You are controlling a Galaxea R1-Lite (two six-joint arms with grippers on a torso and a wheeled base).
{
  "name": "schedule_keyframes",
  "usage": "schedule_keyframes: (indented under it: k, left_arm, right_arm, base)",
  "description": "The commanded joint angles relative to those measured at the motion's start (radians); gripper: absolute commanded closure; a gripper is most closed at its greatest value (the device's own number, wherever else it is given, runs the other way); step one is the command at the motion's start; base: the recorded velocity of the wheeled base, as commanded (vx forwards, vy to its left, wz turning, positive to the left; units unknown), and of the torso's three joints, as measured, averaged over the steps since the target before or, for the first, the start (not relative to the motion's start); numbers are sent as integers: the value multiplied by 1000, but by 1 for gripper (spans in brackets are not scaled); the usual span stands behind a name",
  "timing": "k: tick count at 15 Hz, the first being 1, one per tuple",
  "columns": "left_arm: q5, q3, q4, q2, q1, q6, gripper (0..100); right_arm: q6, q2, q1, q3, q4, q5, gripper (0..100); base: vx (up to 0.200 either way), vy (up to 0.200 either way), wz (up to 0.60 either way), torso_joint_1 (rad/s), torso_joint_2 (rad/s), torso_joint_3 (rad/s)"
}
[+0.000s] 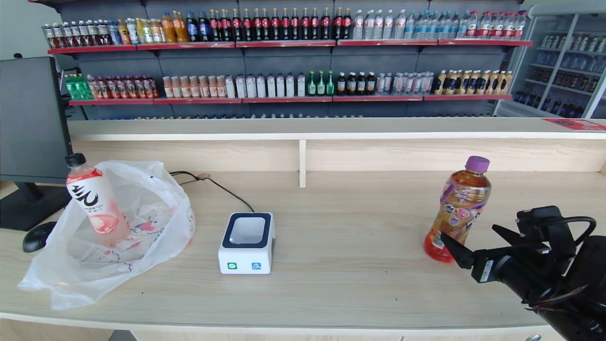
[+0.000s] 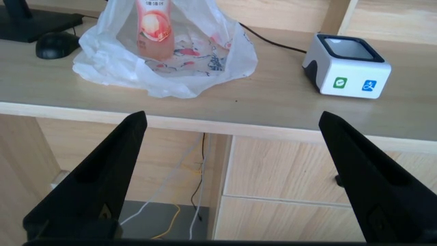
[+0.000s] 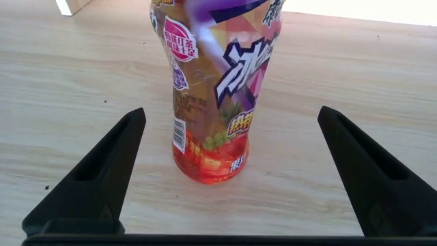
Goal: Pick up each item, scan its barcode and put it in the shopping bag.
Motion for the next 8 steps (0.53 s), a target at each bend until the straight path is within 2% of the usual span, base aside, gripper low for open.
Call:
schedule_keyframes:
  k: [1,8]
  left_arm:
    - [0,0,0,1,1,0,0]
    - [0,0,0,1,1,0,0]
  right_arm:
    - [-1,5,6,-12,-1,0,0]
    - [-1,107,3,-141,-1,0,0]
  base:
    - [0,0,0,0,0,0]
    - [0,0,0,0,0,0]
